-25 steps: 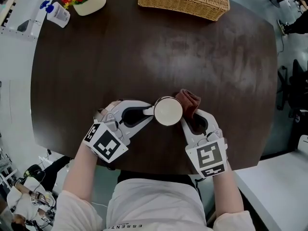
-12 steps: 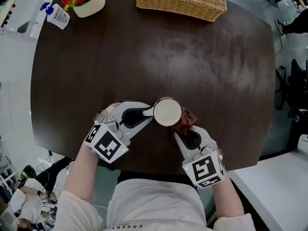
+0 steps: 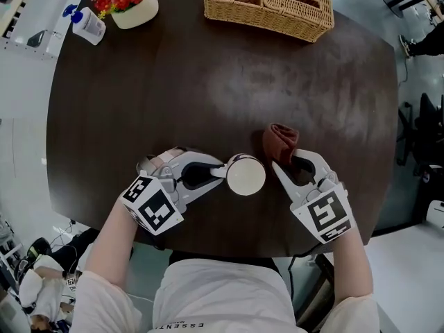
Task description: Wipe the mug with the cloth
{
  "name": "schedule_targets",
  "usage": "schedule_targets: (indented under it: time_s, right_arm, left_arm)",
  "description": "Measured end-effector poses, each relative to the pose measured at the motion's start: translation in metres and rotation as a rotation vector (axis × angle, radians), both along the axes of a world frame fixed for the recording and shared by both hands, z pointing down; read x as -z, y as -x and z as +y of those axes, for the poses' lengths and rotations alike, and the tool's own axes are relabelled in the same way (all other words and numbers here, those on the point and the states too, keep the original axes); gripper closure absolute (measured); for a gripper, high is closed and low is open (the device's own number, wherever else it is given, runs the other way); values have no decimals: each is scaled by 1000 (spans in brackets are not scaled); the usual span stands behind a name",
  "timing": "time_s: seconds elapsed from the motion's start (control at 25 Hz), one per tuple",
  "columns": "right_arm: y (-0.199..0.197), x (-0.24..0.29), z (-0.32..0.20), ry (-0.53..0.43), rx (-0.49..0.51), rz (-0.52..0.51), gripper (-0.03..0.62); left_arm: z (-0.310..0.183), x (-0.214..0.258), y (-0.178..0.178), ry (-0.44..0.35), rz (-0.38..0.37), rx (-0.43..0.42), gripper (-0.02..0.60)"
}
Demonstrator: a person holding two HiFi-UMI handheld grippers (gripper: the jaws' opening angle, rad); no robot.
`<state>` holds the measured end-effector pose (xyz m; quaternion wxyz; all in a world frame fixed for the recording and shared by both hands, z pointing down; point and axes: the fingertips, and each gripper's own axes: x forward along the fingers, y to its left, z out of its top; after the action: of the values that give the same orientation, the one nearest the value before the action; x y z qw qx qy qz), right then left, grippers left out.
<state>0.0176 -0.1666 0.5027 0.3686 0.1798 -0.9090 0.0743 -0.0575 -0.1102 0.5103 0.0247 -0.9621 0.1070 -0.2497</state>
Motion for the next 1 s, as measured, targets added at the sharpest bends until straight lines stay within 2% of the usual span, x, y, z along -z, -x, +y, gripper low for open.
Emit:
schedule_targets:
  time_s: [0.08, 0.2, 0.32, 0.48, 0.68, 0.8, 1.0]
  right_arm:
    - [14, -6, -6, 44, 115, -6, 508]
    - [35, -7, -11, 56, 299, -20, 510]
    - [51, -5, -21, 42, 410, -4, 510]
    - [65, -1, -16, 10, 560, 36, 510]
    - [59, -15, -1, -117, 816, 203, 513]
    - [49, -18, 7, -137, 878, 250, 513]
    - [35, -18, 14, -119, 830, 237, 513]
  left_arm:
    - [-2, -2, 0, 12, -12, -51, 506]
    - [-3, -3, -1, 34, -29, -133, 506]
    - [-4, -3, -1, 43, -50, -198, 508]
    - [-6, -2, -1, 74, -40, -202, 508]
    - [-5, -2, 1, 101, -24, -182, 506]
    - [-5, -2, 1, 106, -14, -159, 506]
    - [-4, -2, 2, 118, 6, -122, 508]
